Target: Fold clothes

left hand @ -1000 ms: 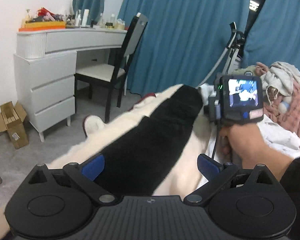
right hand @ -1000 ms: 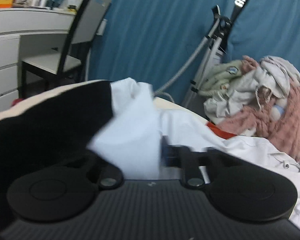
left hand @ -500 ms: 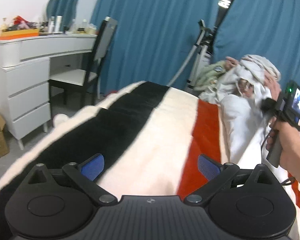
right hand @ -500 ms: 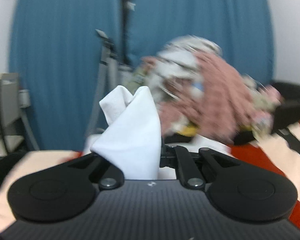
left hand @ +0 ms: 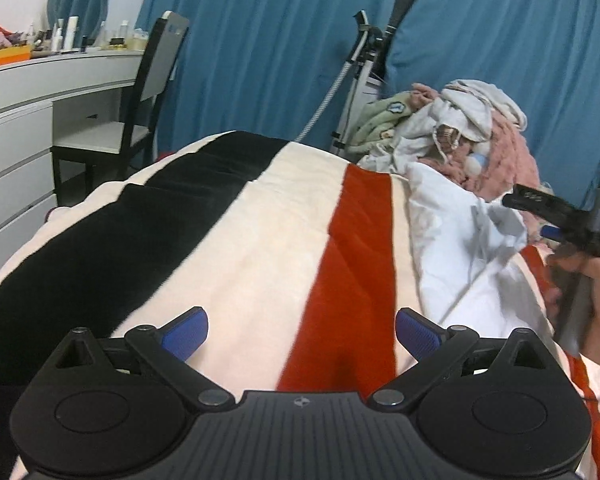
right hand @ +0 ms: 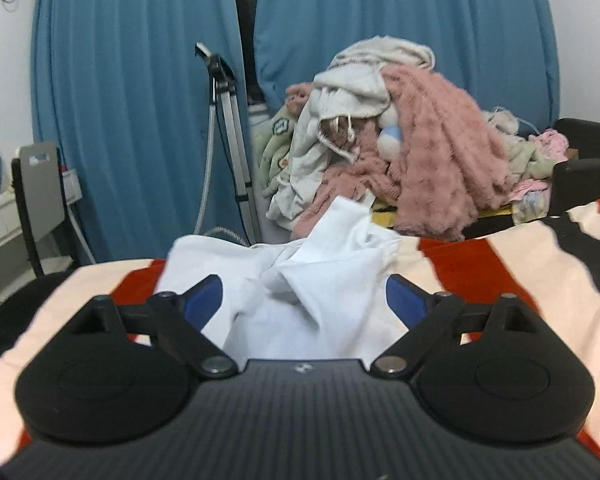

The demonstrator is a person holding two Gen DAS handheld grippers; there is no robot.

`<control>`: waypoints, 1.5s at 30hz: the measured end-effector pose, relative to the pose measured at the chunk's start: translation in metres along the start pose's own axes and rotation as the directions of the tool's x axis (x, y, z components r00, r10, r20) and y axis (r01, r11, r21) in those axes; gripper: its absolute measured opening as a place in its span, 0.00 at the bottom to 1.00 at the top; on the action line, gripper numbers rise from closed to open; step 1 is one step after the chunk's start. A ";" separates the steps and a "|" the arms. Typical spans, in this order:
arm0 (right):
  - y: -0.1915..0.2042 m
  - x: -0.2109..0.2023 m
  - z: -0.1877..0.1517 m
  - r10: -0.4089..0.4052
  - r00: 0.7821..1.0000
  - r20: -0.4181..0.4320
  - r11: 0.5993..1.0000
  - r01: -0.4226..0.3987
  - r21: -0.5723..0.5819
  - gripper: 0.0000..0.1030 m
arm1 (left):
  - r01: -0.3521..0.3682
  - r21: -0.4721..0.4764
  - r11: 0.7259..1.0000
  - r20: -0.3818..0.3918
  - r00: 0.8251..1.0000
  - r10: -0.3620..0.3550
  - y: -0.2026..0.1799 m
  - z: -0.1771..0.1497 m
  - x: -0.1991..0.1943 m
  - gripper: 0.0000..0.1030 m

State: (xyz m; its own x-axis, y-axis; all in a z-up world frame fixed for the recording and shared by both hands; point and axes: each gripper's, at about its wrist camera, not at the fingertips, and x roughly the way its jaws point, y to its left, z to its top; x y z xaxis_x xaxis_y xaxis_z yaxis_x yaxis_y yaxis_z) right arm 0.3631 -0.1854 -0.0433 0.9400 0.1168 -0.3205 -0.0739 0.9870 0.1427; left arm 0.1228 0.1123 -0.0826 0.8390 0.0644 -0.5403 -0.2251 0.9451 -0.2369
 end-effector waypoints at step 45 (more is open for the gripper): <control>-0.084 -0.340 -0.106 -0.036 0.992 -0.124 0.974 0.063 0.216 0.87 | -0.217 -0.275 0.937 -0.330 0.936 0.120 0.042 -0.053 -0.062 0.49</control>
State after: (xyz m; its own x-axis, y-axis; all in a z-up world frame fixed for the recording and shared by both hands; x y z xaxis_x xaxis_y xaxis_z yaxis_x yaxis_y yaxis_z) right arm 0.0145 -0.2964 -0.0460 0.8934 0.0938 -0.4394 0.0589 0.9450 0.3216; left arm 0.0351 0.1313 -0.1025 0.5949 0.0679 -0.8009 -0.5291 0.7832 -0.3266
